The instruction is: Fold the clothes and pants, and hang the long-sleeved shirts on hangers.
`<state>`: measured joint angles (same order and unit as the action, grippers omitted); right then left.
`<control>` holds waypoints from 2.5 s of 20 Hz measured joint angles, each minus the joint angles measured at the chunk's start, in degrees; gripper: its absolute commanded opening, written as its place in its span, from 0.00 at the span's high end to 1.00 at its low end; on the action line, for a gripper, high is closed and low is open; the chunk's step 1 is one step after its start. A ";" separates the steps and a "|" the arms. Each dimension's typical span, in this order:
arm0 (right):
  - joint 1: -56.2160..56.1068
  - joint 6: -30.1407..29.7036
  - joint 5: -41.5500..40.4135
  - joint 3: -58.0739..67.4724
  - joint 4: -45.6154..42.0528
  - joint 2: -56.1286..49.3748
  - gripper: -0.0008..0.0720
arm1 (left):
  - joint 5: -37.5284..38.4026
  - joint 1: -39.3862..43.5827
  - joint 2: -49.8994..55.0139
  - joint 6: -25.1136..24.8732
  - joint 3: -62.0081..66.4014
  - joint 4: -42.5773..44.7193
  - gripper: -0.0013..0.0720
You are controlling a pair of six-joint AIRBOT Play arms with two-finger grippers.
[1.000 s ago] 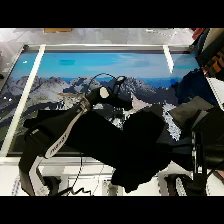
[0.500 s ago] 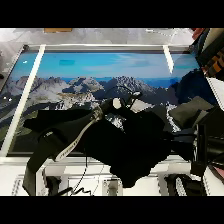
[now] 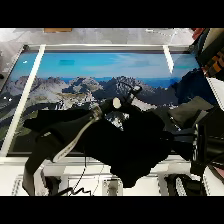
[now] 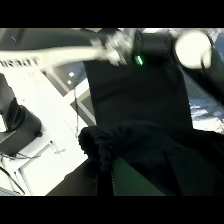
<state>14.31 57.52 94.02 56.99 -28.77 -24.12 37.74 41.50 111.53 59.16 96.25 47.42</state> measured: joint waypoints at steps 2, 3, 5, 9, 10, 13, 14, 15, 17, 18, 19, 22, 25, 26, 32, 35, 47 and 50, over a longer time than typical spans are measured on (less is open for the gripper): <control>0.00 0.02 0.00 0.00 -1.29 0.00 0.95 | -0.44 -2.84 -2.71 0.00 0.00 3.58 0.97; 0.00 0.04 0.00 0.00 -1.81 0.00 0.95 | -0.48 -4.33 -3.96 0.04 0.00 4.85 0.97; 0.00 0.04 0.28 0.00 -2.14 0.00 0.95 | 0.44 -6.51 -5.46 1.11 0.02 6.56 0.81; -0.07 0.09 6.05 0.00 0.61 0.07 0.95 | 3.41 -6.91 -5.16 3.23 0.02 6.47 0.07; -0.09 0.11 7.23 0.00 1.70 0.13 0.95 | 3.89 -6.27 -4.46 3.32 0.00 5.51 0.06; -0.13 0.22 8.81 0.00 4.39 0.20 0.95 | 4.20 -3.45 -1.70 3.56 0.00 2.86 0.00; -0.13 0.26 8.61 0.00 4.72 0.20 0.95 | 4.46 -2.34 -0.74 3.61 0.00 2.21 0.00; -0.13 0.26 7.85 0.00 5.05 0.24 0.95 | 4.79 -1.07 0.17 3.17 0.02 1.73 0.00; -0.13 0.26 5.90 0.00 5.53 0.24 0.95 | 5.35 1.36 1.66 2.08 0.07 1.33 0.02; -0.13 0.26 4.94 0.00 5.57 0.24 0.95 | 5.35 2.54 2.29 1.66 0.13 0.92 0.08; -0.13 0.26 4.02 0.00 5.81 0.24 0.95 | 5.38 3.52 2.95 1.38 0.15 0.92 0.22; -0.13 0.28 2.19 0.00 5.92 0.24 0.95 | 5.49 5.29 4.46 5.27 0.87 3.91 0.60; -0.13 0.28 1.40 0.00 5.99 0.24 0.95 | 6.91 5.77 5.09 8.15 2.86 9.90 0.97; -0.13 0.26 1.33 0.00 5.99 0.24 0.95 | 7.34 5.70 5.18 8.72 3.80 11.65 0.97; -0.13 0.26 0.94 0.00 5.55 0.24 0.95 | 8.57 2.10 2.51 10.12 9.60 16.83 0.97; -0.13 0.26 0.87 0.00 2.32 0.24 0.95 | 7.76 -1.51 -1.36 10.36 10.93 17.86 0.97; -0.07 4.85 -23.65 -0.04 -18.69 -2.67 0.95 | 14.01 -19.04 -16.70 13.16 11.74 25.55 0.97; -0.07 6.86 -29.77 -0.04 -21.44 -10.45 0.95 | 20.26 -21.84 -17.51 15.52 11.69 30.80 0.97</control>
<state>14.24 64.38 64.25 56.95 -50.22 -34.57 58.00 19.66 94.02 74.67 107.94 78.22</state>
